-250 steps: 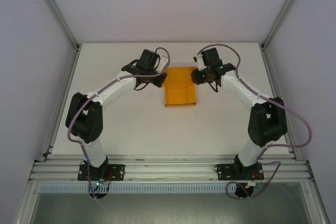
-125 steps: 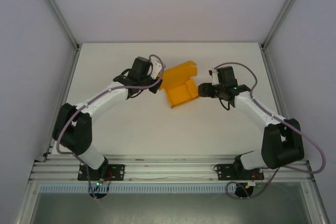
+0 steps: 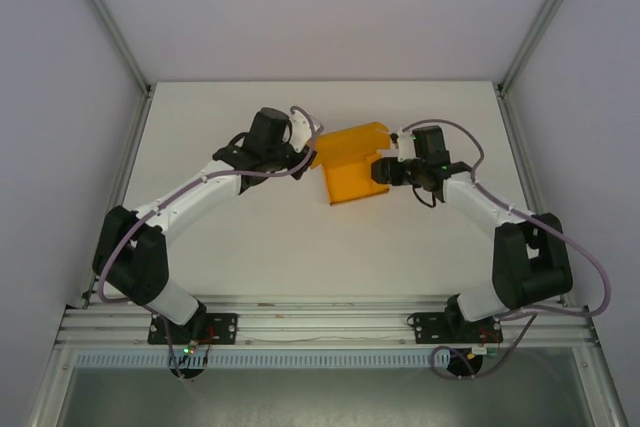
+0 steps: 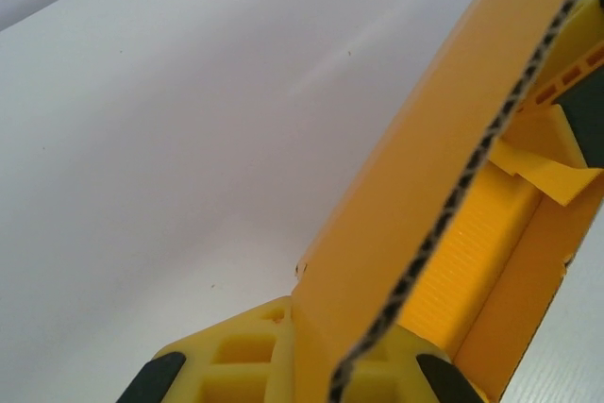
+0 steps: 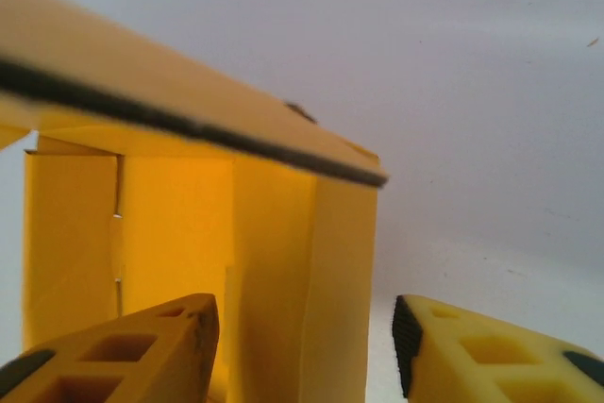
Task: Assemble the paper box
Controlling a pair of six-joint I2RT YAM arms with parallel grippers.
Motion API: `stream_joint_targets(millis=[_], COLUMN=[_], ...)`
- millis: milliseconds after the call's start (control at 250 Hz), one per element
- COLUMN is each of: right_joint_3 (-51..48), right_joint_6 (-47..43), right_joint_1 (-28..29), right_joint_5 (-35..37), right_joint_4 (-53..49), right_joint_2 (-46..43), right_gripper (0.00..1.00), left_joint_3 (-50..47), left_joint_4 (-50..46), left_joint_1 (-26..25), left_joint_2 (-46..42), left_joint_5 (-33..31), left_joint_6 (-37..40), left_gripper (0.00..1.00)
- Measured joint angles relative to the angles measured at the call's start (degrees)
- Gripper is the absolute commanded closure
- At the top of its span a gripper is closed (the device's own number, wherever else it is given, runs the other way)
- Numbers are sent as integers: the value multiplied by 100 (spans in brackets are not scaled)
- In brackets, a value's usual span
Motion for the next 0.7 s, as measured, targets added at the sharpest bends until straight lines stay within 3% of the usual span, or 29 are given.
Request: stream_joint_targets(millis=[196,304,360,612,700], right_joint_3=[-2,-2,-2,208,391], right_joint_6=[26,42,116,197,219], right_joint_1=[50,170,271,874,1084], right_joint_5=[101,378,654,2295,2846], right_joint_4=[-24,-87,-94,-203,-273], right_joint_2=[326,365,367,496,636], right_gripper=[60,77,87,100,100], left_joint_3=[9,9,9,57,114], left_joint_4=[-48,-96,-111,-227,-269], left_joint_1=[-9,-37,-44,-153,-192], left_joint_2=[0,0,0,0,0], left_joint_5=[-39,-111,-127,-367,-487], left_joint_6=[-24,-28,-28,-63,-144], left_gripper=[100,100,100,100,100])
